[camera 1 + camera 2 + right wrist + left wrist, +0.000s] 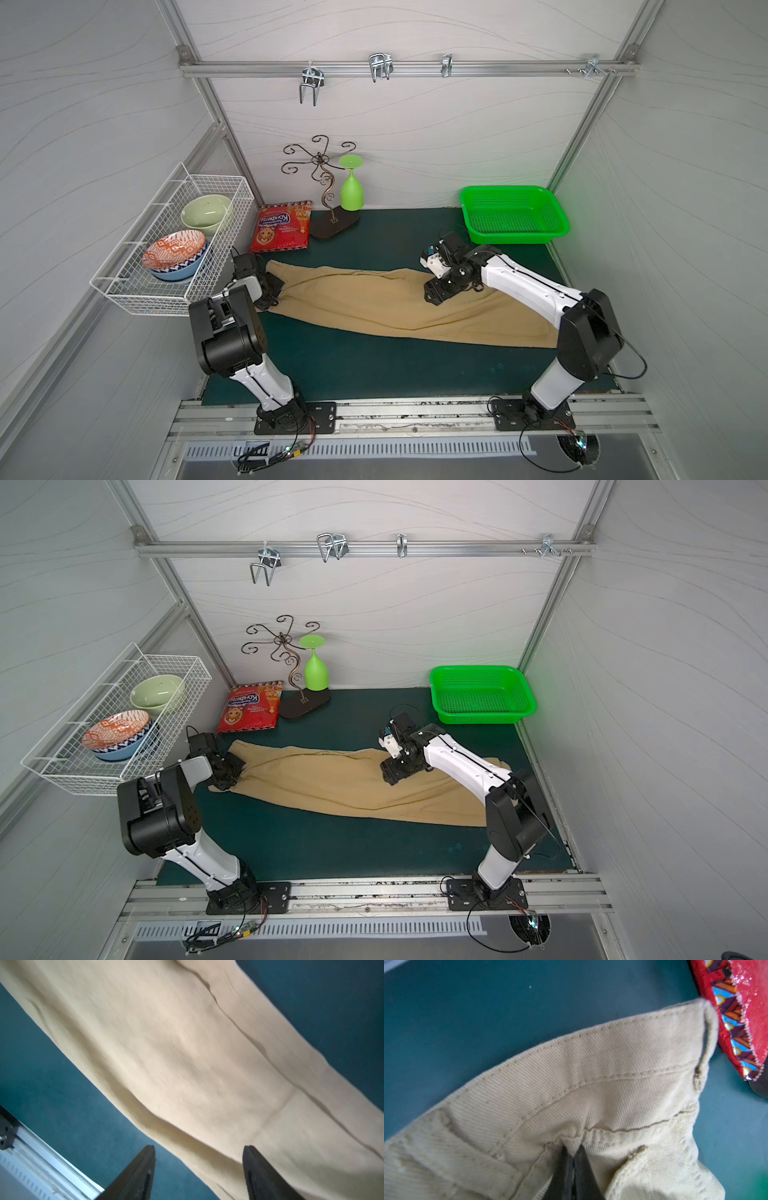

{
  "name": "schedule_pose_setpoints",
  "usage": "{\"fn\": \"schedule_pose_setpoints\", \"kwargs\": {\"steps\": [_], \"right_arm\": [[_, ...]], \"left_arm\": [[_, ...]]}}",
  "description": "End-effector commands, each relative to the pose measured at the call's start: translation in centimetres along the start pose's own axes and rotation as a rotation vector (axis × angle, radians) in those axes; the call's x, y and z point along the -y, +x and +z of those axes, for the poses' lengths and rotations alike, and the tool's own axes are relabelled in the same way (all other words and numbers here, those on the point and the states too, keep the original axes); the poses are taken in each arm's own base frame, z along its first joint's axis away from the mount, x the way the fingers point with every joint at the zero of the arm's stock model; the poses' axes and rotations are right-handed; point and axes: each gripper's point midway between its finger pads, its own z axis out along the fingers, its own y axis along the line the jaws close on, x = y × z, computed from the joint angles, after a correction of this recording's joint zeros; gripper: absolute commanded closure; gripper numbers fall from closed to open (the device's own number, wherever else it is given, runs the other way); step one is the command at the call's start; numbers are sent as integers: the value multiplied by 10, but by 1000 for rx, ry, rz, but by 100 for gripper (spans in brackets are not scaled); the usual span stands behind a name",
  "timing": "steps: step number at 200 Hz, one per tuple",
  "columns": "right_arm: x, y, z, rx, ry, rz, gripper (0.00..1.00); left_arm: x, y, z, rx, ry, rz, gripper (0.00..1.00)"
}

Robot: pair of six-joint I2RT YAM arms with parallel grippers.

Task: Roll up the long pants
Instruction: Fold the long pant at the center of the board.

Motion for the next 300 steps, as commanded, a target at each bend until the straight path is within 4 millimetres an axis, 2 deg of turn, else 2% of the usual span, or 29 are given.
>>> {"fn": "schedule_pose_setpoints", "kwargs": {"steps": [1, 43, 65, 100, 126, 158, 176, 190, 203, 218, 242, 281, 300], "right_arm": [[-4, -9, 39, -70, -56, -36, 30], [-2, -38, 79, -97, -85, -77, 30], [-3, -51, 90, -87, -104, -106, 33], [6, -56, 101, -88, -87, -137, 35], [2, -53, 110, -101, -126, -179, 37], [-8, -44, 121, -132, -190, -206, 50], [-9, -45, 124, -132, -197, -210, 67], [-9, -47, 124, -131, -202, -215, 82], [-8, -49, 123, -126, -197, -222, 88], [-5, -54, 117, -113, -188, -221, 100], [1, -64, 105, -92, -163, -221, 100], [14, -85, 73, -20, -107, -219, 100], [20, -91, 70, -14, -85, -215, 100]], "left_arm": [[-14, 2, 5, -10, -47, -23, 90], [-14, 2, 4, -1, -41, -28, 89], [-17, 3, 3, -1, -47, -26, 89], [-19, 4, 1, 4, -47, -27, 89], [-21, 6, 4, -3, -45, -31, 89], [-22, 9, 6, -8, -46, -32, 89], [-21, 9, 6, -7, -41, -35, 89], [-20, 8, 5, -8, -37, -35, 89], [-20, 8, 5, -6, -37, -35, 89], [-21, 7, 4, -2, -43, -33, 89], [-23, 9, 5, -5, -45, -39, 89], [-29, 10, 4, -3, -56, -45, 89], [-34, 9, 4, -3, -70, -55, 89]]}}
